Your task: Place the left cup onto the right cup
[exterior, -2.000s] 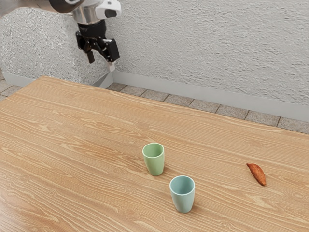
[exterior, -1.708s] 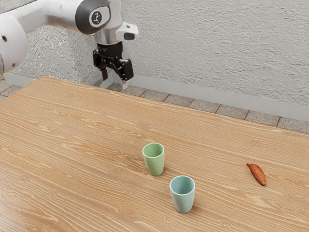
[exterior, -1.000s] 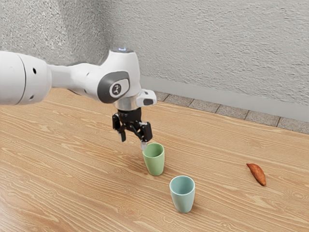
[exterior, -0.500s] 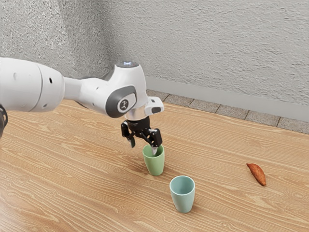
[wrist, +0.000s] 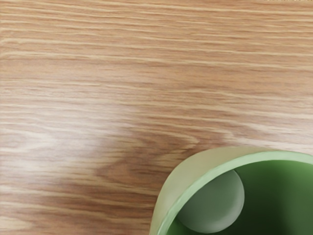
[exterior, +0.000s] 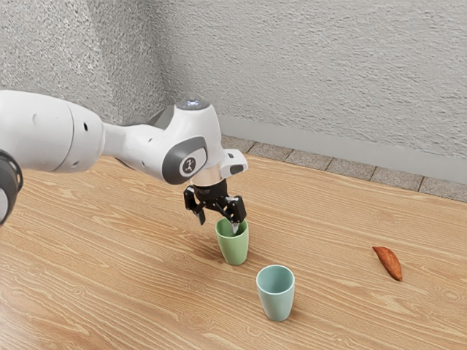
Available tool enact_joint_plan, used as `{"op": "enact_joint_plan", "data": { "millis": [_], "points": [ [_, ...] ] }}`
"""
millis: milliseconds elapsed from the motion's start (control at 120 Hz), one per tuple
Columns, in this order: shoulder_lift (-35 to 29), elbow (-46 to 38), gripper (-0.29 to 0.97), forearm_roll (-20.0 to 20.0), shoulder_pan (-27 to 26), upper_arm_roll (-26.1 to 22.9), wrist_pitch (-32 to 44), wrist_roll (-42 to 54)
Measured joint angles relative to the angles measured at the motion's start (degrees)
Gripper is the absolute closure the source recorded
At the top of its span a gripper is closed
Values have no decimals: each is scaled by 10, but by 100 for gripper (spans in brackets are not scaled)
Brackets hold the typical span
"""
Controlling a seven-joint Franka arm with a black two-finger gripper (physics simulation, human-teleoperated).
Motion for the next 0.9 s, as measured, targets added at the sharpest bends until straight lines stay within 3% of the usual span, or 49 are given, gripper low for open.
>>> {"op": "enact_joint_plan", "data": {
  "millis": [408, 500, 725, 900],
  "points": [
    [21, -2, 4, 0, 0, 13, 17, -11],
    [21, -2, 14, 0, 1, 13, 18, -14],
    [21, -1, 56, 4, 0, 14, 18, -23],
    [20, -1, 69, 10, 0, 13, 16, -30]
  ]
}}
